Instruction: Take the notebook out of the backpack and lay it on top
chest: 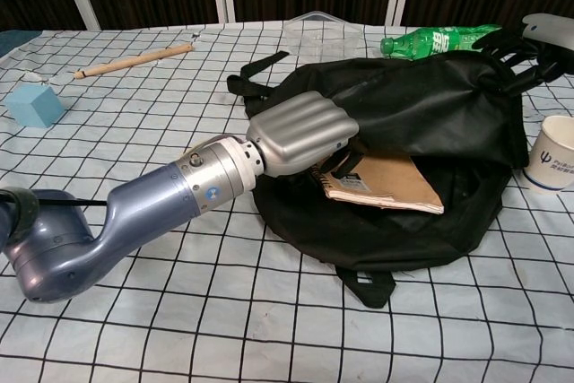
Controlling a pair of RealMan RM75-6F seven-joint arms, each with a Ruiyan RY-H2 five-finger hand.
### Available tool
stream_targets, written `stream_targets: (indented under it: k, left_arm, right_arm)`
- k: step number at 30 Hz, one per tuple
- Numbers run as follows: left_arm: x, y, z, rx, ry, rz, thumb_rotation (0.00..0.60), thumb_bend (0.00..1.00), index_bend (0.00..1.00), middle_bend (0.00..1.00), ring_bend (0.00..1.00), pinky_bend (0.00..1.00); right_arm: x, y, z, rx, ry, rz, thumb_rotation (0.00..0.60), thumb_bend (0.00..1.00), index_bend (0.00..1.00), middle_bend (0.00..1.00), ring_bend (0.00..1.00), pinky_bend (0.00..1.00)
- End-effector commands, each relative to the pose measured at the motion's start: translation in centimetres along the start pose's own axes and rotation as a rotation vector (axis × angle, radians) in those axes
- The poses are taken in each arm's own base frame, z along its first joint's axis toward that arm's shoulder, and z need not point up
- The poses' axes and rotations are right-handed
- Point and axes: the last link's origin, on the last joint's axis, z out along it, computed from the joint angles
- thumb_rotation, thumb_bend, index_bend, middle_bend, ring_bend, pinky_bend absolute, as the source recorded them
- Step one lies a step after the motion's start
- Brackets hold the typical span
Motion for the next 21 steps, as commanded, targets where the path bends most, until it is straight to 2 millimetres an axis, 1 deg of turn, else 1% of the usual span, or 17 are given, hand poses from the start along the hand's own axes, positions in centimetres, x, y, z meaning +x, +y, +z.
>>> stream_targets:
  k: [1, 9, 16, 21]
  left_arm:
    - [0.0, 0.0, -0.1, -0.002, 0.000, 0.001, 0.600, 0.42, 0.67, 0.68, 0.45, 0.39]
    - [0.3, 0.2, 0.0, -0.010, 0.017, 0.003, 0.600, 0.42, 0.67, 0.68, 0.45, 0.39]
    - [0.5, -0.1, 0.0, -0.010, 0.027, 0.014, 0.600, 0.42, 0.67, 0.69, 0.45, 0.39]
    - [1.1, -0.3, 0.0, -0.010, 0.058, 0.009, 0.600, 0.42, 0.68, 0.69, 0.45, 0.40]
  right_arm:
    - [0.0, -0.1, 0.0, 0.002, -0.001, -0.001, 0.600, 0.56, 0.81, 0.08, 0.13, 0.12]
    - [0.2, -0.2, 0.0, 0.002, 0.003, -0.008, 0.600, 0.56, 0.81, 0.08, 0.13, 0.12]
    - [0.3, 0.0, 0.0, -0.007, 0.002, -0.011, 0.600, 0.56, 0.81, 0.08, 0.13, 0.12]
    - [0.2, 0.0, 0.0, -0.009, -0.001, -0.013, 0.600, 0.56, 0.81, 0.08, 0.13, 0.12]
